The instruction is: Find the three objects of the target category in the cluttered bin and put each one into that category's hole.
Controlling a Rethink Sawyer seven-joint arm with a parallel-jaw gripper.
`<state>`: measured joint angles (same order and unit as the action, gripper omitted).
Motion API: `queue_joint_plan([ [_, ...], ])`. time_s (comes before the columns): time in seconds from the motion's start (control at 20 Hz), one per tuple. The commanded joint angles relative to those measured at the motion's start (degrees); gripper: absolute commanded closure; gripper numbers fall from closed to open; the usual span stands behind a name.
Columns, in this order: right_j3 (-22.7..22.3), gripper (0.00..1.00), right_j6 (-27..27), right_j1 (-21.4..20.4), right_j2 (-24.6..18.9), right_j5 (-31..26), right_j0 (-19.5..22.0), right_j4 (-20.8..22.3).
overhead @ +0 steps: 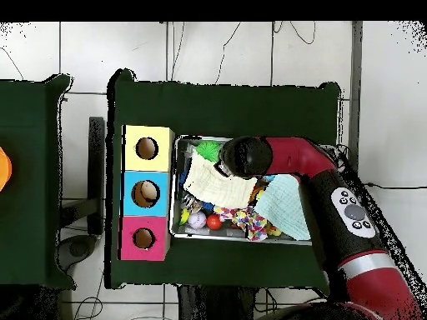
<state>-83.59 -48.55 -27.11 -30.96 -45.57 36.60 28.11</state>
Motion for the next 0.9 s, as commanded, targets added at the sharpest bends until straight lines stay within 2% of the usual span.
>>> queue_joint_plan([
  [0.05, 0.28, 0.0, 1.4, 3.83, -1.83, 2.69, 0.99, 1.43],
  [0.3, 1.63, 0.0, 1.49, 4.63, -1.75, 2.78, 0.63, 1.7],
  [0.6, 2.73, 0.0, -2.09, 5.31, -0.27, 5.27, -0.83, 2.18],
  [0.9, 2.62, 0.0, -2.39, 4.52, 0.15, 5.62, -0.97, 1.87],
])
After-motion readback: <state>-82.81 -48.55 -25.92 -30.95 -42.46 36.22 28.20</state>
